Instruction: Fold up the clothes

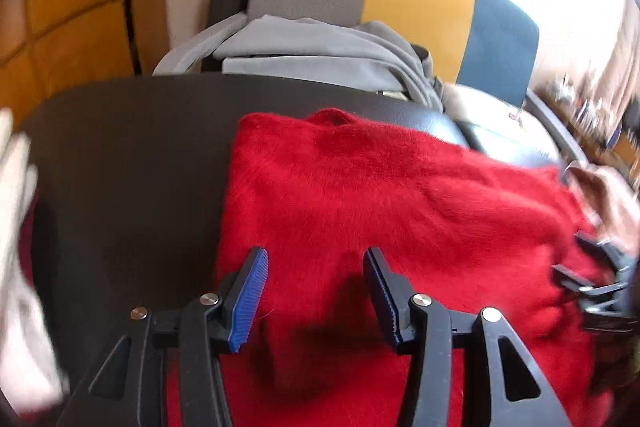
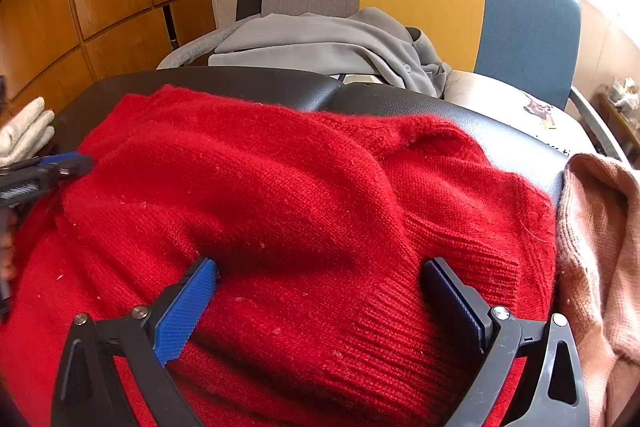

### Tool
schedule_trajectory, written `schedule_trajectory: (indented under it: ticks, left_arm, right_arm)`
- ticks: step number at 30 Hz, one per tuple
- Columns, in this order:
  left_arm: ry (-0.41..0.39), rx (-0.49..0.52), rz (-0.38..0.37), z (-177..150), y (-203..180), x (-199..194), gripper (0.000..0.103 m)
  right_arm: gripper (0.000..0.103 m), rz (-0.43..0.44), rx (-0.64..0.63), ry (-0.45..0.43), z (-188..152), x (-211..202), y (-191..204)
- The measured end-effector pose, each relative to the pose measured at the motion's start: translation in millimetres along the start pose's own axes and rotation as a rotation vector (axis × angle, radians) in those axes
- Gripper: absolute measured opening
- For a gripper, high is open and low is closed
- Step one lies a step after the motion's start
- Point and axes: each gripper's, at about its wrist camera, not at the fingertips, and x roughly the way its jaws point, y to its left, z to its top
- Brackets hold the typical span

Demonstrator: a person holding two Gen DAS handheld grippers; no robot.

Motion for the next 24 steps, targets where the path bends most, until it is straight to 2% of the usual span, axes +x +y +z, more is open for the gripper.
schedule_trajectory:
  ticks: [5,7,13,17,21,24]
  left_arm:
    - [-0.013,-0.066,-0.015,-34.6,23.9,-45.0,0.051]
    - [-0.012,-0.093,-0.001,-51.9,37.8,-60.0,0.051]
    - [0.017,-0.208,0.01,-99.2,81.1,-95.3,0.051]
    - [0.035,-0.209,-0.037,-134.2,98.4,-119.3,0.051]
    - [0.033,-0.2,-0.095,-164.9,108.7,-139.7,0.051]
    - [0.031,-0.205,-0.128,-182.1,112.7,-148.9,0.051]
  right_arm:
    - [0.103,-0.04,0.003,0.019,-2.6,-13.7,8.3]
    - [0.103,-0.05,0.01,-0.008,-9.2,-29.4,12.4]
    - [0.103,-0.014,0.028,-0.04,-52.3,-82.2,22.2]
    - [0.103,0.092,0.144,-0.062,-100.9,-129.6,4.2]
    - [0.103,0.281,0.369,0.003,-171.5,-167.9,-32.5]
    - [0.103,0.357,0.452,0.023,-212.9,-184.7,-44.9]
